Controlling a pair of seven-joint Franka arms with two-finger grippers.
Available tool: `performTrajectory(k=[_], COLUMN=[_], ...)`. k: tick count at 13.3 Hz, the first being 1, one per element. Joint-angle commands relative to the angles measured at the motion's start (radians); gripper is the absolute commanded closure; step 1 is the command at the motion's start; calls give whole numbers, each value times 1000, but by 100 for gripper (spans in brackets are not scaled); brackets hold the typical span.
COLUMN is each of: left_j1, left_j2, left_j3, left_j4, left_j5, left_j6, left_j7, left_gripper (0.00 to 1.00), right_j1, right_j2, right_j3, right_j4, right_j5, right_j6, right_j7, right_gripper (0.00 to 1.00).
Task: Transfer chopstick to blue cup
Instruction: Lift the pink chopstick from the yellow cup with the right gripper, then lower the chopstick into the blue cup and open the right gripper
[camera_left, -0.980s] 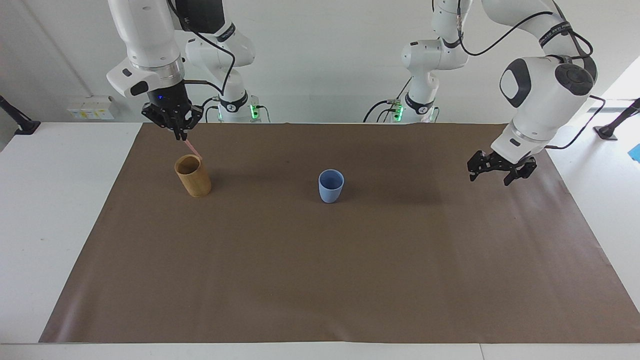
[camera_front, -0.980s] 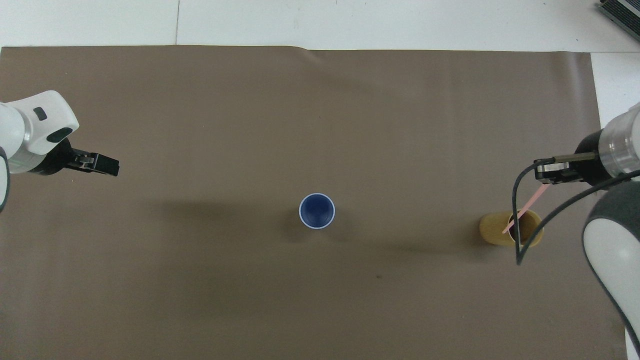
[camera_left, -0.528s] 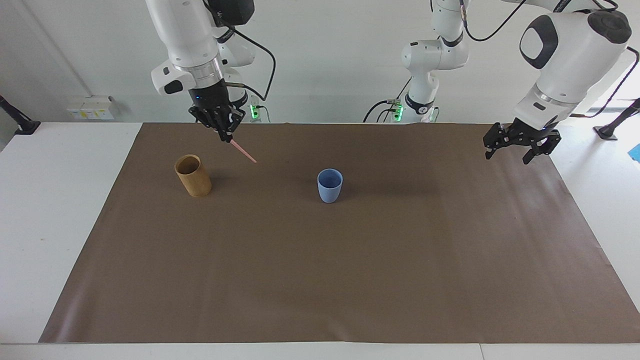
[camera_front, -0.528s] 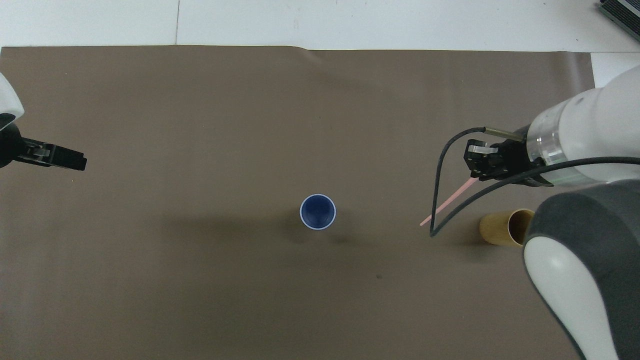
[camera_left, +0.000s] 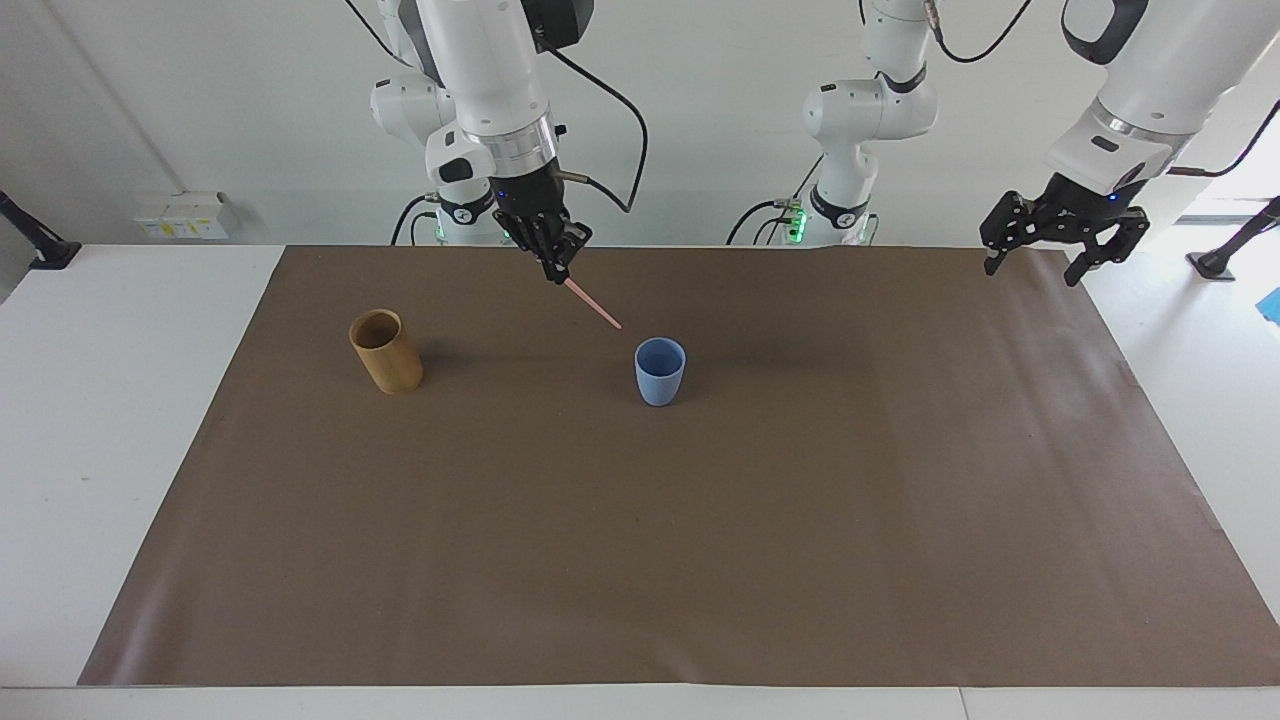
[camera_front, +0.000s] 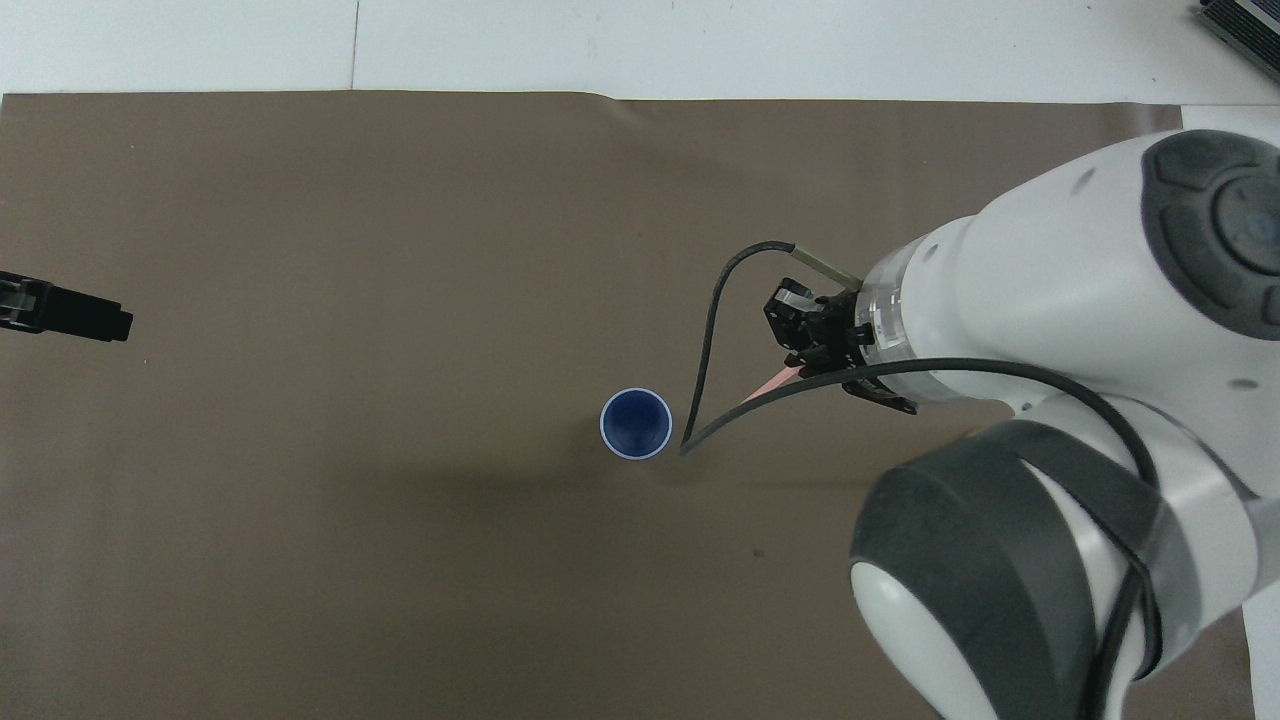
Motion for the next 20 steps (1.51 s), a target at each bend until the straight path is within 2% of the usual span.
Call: performTrajectory(k=[1,5,10,12,15,16,18,20], left_j1=[1,0,9,3,7,7,7,53], left_j2=[-17,-18,-26,-30,-30,-30,-30,-32], left_j3=[3,7,10,10,10,10,10,-13], left_j4=[-1,-2,-13,-21,-21,-21,-21,-21], left_j5=[11,10,8,10,10,10,10,10], left_j6=[-42,-57,-56,-57,-54,-53,-56,-57], left_j7=[-2,-5,-5,0,0,0,-2,0], left_gripper=[0,0,0,0,0,0,0,0], right_j1=[25,46,100,123,123,123,124,126], right_j2=[25,36,-1,-37,-55,-53,-53,-53], right_j3=[4,4,6,6,6,6,6,4], right_j4=[17,-18,-159,-249,-282,-282,-279,-273], right_j5=[6,-23,-83,-97,-97,-97,-97,-113], right_j6=[54,134,214,276,287,287,280,269], right_j7=[61,59,58,58,55,53,58,68], right_gripper=[100,100,100,100,100,93,88,54])
